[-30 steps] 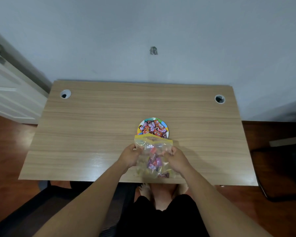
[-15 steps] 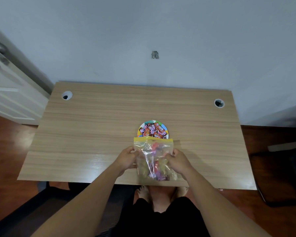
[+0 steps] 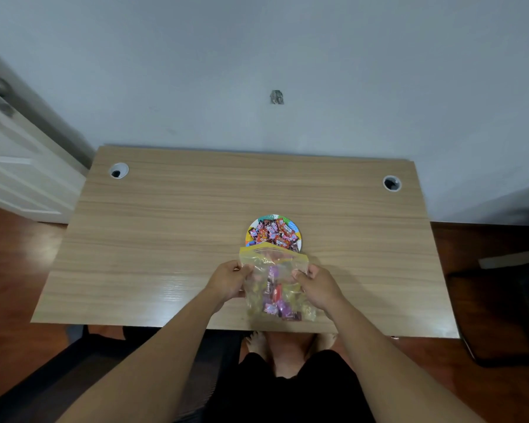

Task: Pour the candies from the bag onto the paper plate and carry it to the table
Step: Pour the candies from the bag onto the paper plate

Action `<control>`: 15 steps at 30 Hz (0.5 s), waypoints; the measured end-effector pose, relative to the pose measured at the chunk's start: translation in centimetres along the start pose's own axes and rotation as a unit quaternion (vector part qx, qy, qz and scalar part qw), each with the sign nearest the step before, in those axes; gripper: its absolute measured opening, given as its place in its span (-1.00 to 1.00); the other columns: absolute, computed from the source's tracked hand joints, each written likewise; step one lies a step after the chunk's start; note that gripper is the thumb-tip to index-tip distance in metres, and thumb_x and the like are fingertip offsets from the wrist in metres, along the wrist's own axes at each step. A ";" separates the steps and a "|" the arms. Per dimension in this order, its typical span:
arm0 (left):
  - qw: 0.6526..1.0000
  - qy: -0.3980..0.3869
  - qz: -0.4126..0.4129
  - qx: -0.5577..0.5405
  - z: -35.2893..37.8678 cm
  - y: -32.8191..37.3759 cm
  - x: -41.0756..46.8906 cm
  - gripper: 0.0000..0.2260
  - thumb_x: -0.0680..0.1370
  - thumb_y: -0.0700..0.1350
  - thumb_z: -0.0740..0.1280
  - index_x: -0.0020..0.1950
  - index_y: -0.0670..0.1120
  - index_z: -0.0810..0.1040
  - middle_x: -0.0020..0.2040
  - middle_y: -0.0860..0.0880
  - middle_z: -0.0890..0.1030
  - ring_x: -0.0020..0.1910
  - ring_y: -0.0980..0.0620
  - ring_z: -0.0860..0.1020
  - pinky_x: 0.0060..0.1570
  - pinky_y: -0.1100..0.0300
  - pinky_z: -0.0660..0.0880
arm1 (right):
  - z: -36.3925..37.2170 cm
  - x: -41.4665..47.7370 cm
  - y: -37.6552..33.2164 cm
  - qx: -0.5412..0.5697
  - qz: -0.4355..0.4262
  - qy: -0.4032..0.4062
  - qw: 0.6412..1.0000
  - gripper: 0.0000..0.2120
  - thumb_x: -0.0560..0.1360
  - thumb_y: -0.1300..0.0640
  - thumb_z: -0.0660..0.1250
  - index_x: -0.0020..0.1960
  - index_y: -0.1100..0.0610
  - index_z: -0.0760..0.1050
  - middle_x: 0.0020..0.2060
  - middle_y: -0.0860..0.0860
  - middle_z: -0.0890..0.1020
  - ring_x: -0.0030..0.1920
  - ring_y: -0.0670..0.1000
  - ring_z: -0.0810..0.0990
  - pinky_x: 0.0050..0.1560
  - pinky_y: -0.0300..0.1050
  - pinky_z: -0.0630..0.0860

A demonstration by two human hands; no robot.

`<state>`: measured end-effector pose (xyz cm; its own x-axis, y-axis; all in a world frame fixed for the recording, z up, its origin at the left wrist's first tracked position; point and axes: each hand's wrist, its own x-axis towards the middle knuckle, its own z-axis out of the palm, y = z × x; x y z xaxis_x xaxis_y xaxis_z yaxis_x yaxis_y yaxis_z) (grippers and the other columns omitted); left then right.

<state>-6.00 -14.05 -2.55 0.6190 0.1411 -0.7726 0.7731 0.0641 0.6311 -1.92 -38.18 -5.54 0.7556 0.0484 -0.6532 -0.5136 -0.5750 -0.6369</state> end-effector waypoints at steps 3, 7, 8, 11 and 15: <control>1.000 -0.015 -0.001 0.001 -0.3 0.1 0.0 -0.81 0.69 -0.08 0.37 0.12 -0.21 0.64 0.08 -0.29 0.75 -0.20 -0.07 0.68 -0.23 0.09 0.70 | 0.0 0.1 0.1 -0.004 -0.006 -0.005 1.000 -0.63 0.55 -0.11 0.40 -0.15 0.19 0.45 -0.29 0.16 0.51 -0.28 0.06 0.48 -0.24 -0.10 0.40; 0.999 -0.036 0.005 0.002 -0.7 0.4 -0.4 -0.88 0.67 -0.04 0.36 0.05 -0.08 0.55 0.10 -0.21 0.77 -0.20 -0.07 0.70 -0.13 0.02 0.69 | -0.4 -0.1 -0.2 -0.001 -0.006 -0.022 1.000 -0.65 0.60 -0.05 0.41 -0.18 0.15 0.39 -0.27 0.07 0.46 -0.27 0.05 0.45 -0.20 -0.06 0.36; 0.999 -0.040 0.008 0.000 -0.7 0.6 -0.5 -0.83 0.67 0.04 0.36 0.08 -0.06 0.53 0.04 -0.16 0.79 -0.21 -0.07 0.71 -0.15 0.03 0.70 | -0.5 -0.2 -0.3 0.013 -0.008 -0.026 1.000 -0.67 0.61 -0.04 0.41 -0.14 0.19 0.45 -0.24 0.04 0.53 -0.26 0.03 0.50 -0.20 -0.09 0.40; 0.999 -0.032 0.032 -0.025 -0.9 1.4 -1.2 -0.71 0.68 0.23 0.27 0.19 0.03 0.54 -0.18 0.03 0.77 -0.29 0.03 0.71 -0.17 0.05 0.71 | -0.8 -0.7 -0.8 0.090 -0.007 -0.048 0.995 -0.85 0.60 0.03 0.46 0.09 0.09 0.67 -0.04 -0.01 0.76 -0.11 -0.03 0.68 -0.06 -0.12 0.55; 0.992 0.009 0.113 -0.054 -1.4 2.5 -1.1 -0.66 0.71 0.13 0.27 0.15 -0.14 0.57 0.02 -0.02 0.73 0.00 -0.01 0.69 -0.08 0.09 0.63 | -1.4 -1.8 -2.9 0.182 -0.014 -0.068 0.981 -0.78 0.56 -0.02 0.53 0.16 0.03 0.72 0.07 0.04 0.81 -0.08 0.00 0.75 -0.06 -0.07 0.60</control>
<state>-4.91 -12.66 -0.04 0.7716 0.1816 -0.6096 0.5948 0.1338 0.7927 -1.25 -37.73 -1.99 0.7227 0.1827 -0.6666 -0.6239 -0.2426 -0.7429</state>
